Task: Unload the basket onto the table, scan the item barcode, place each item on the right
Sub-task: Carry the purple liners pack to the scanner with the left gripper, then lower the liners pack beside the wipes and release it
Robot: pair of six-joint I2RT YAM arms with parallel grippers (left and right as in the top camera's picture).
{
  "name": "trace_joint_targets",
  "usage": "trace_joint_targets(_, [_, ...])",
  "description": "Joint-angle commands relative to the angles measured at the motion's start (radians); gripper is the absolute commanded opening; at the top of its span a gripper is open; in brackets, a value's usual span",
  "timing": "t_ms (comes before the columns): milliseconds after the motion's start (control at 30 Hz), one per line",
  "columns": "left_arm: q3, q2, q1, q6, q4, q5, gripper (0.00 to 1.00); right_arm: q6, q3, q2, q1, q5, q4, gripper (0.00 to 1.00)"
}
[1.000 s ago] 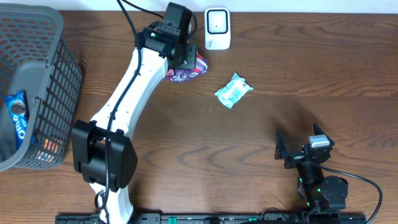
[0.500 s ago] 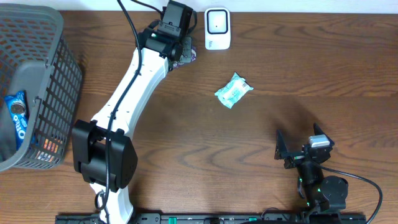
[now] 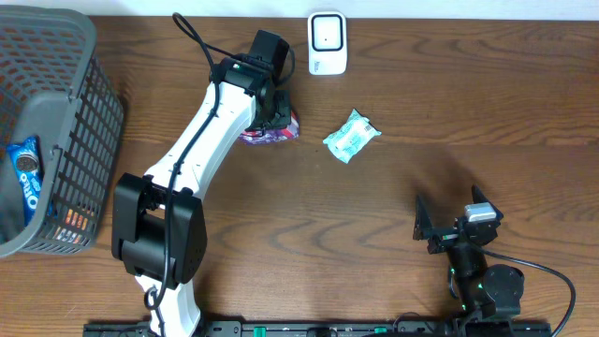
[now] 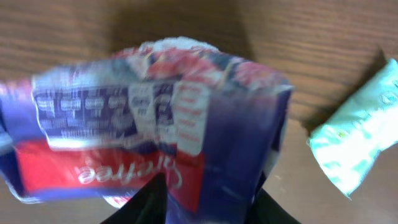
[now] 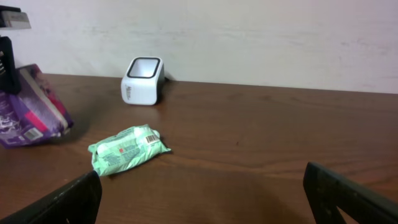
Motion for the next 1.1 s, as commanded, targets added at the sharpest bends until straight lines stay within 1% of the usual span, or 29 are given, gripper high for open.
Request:
trace_joint_targets(0, [0.028,-0.058,0.002,-0.011,-0.022,0.085,0.43,-0.004,0.000,-0.005,0.013,-0.009,-0.003,0.99])
trace_joint_targets(133, [0.047,-0.149,0.002,-0.006,-0.035,0.098,0.71,-0.004,0.000,-0.005,0.013,-0.009,-0.003,0.99])
trace_joint_targets(167, [0.048,-0.176,0.002,0.007,-0.035,0.098,0.73,-0.004,0.000,-0.005,0.013,-0.009,-0.003,0.99])
trace_joint_targets(267, [0.048,-0.260,0.002,0.054,-0.032,0.096,0.73,-0.004,0.000,-0.005,0.013,-0.009,-0.003,0.99])
trace_joint_targets(333, [0.048,-0.310,0.002,0.057,-0.023,0.043,0.73,-0.004,0.000,-0.005,0.013,-0.009,-0.003,0.99])
trace_joint_targets(367, [0.048,-0.328,0.002,0.057,-0.013,0.003,0.71,-0.004,0.000,-0.005,0.013,-0.009,-0.003,0.99])
trace_joint_targets(433, [0.048,-0.350,0.002,0.056,0.009,-0.083,0.63,-0.004,0.000,-0.005,0.013,-0.009,-0.003,0.99])
trace_joint_targets(500, [0.048,-0.352,0.002,0.056,0.039,-0.145,0.53,-0.004,0.000,-0.005,0.013,-0.009,-0.003,0.99])
trace_joint_targets(533, [0.046,-0.347,0.002,0.056,0.059,-0.163,0.46,-0.004,0.000,-0.005,0.013,-0.009,-0.003,0.99])
trace_joint_targets(700, [0.024,-0.266,0.002,0.056,0.172,-0.173,0.27,-0.004,0.000,-0.005,0.013,-0.009,-0.003,0.99])
trace_joint_targets(833, [0.024,-0.151,0.002,0.056,0.232,-0.174,0.19,-0.004,0.000,-0.005,0.013,-0.009,-0.003,0.99])
trace_joint_targets(967, [0.024,-0.039,0.003,0.057,0.265,-0.177,0.19,-0.004,0.000,-0.005,0.013,-0.009,-0.003,0.99])
trace_joint_targets(1000, [0.024,-0.017,0.003,0.057,0.262,-0.177,0.15,-0.004,0.000,-0.005,0.013,-0.009,-0.003,0.99])
trace_joint_targets(1067, [0.024,0.015,0.003,0.057,0.233,-0.177,0.15,-0.004,0.000,-0.005,0.013,-0.009,-0.003,0.99])
